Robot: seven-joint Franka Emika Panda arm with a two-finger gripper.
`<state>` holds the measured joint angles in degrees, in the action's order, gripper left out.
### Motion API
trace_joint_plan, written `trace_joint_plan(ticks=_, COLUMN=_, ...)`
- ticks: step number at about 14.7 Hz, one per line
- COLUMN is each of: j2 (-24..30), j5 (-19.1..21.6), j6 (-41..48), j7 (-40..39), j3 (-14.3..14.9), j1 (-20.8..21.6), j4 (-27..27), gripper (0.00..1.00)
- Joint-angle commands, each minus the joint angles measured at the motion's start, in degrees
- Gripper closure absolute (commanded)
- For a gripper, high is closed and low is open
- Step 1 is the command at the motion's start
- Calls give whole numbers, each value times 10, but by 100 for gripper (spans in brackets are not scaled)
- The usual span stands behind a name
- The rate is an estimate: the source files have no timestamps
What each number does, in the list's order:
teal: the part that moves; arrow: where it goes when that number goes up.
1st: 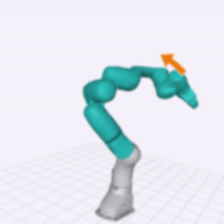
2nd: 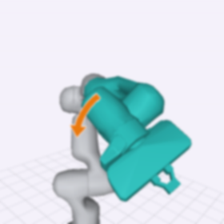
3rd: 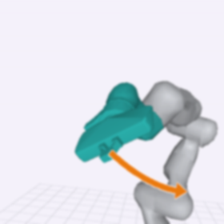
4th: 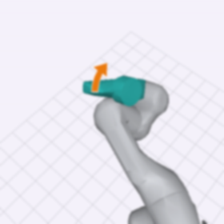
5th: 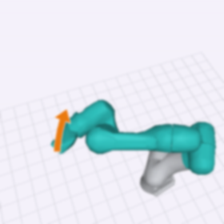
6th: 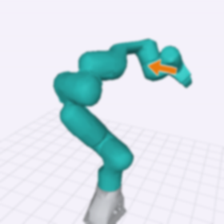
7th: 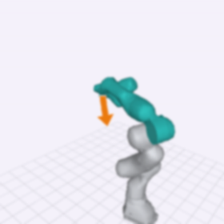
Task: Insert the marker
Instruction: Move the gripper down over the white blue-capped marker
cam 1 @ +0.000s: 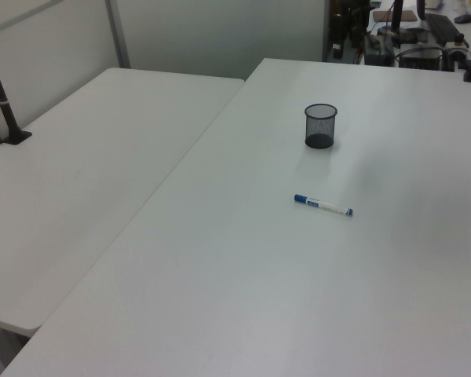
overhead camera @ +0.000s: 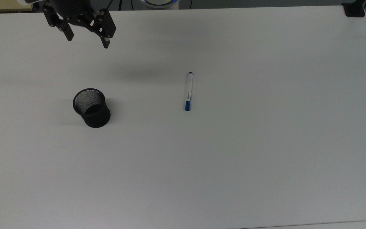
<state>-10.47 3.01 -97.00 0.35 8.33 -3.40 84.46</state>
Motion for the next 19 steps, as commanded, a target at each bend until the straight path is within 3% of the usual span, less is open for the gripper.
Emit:
trace_joint_plan(ticks=1, j2=18, j5=2, j6=15, j7=-34, j3=13, j1=15, j4=17, gripper=0)
trace_joint_plan(ticks=6, j2=13, j5=2, j6=17, j7=-33, j3=10, j1=16, j4=17, gripper=0)
trace_joint_plan(ticks=11, j2=-7, j5=5, j6=11, j7=-61, j3=8, j1=64, j4=30, gripper=0)
trace_joint_plan(ticks=17, j2=-101, j5=2, j6=-41, j7=-54, j3=12, j1=144, j4=25, gripper=0)
trace_joint_plan(ticks=19, j2=-136, j5=-2, j6=-57, j7=-53, j3=12, j1=170, j4=26, gripper=8)
